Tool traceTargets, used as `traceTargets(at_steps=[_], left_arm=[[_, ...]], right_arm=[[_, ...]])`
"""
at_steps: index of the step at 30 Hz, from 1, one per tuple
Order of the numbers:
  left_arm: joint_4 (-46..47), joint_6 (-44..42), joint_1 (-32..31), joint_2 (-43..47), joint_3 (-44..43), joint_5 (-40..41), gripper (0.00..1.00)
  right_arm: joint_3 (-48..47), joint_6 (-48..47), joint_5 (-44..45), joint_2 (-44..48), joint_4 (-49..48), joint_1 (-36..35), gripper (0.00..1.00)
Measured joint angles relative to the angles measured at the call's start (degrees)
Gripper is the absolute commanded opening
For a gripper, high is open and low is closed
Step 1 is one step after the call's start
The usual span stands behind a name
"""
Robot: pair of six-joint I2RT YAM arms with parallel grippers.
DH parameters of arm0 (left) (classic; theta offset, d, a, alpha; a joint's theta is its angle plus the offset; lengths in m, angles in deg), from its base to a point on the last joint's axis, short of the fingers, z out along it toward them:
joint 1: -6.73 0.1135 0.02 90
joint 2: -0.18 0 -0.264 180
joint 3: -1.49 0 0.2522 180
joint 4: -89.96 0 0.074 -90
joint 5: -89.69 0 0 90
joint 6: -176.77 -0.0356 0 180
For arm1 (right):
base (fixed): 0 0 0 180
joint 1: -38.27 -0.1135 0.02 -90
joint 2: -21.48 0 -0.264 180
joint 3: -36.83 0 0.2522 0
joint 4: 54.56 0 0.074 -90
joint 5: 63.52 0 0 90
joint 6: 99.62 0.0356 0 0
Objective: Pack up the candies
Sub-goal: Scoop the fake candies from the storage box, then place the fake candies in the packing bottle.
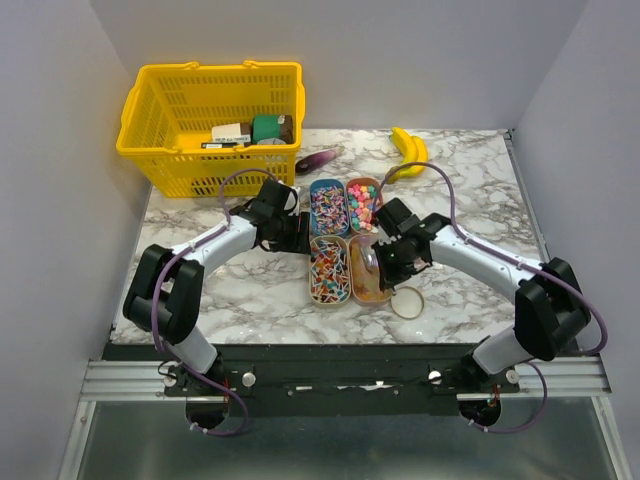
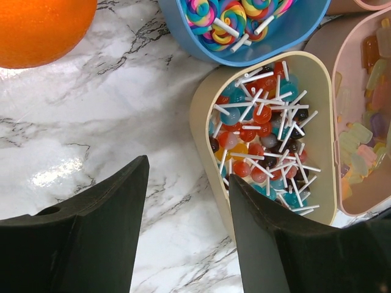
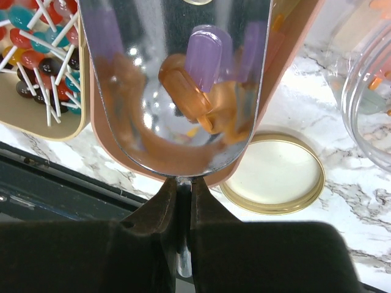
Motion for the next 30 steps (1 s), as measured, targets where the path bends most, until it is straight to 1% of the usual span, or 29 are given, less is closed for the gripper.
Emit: traceTargets(at_steps=[10, 24, 30], left_arm=[[0.00, 0.13, 0.15, 0.00, 0.00, -0.28, 0.64], [0.00, 0.24, 0.22, 0.00, -0.04, -0.79, 0.64], [0.00, 0.26, 0.22, 0.00, -0.04, -0.81, 0.63]], right_arm=[[2.64, 1.16, 0.33, 5.53, 0.09, -0.46, 0.01], [2.78, 13.62, 2.80, 10.38, 5.73, -0.37, 0.01], [2.80, 18.05, 1.33, 11.63, 7.34, 2.12, 0.01]])
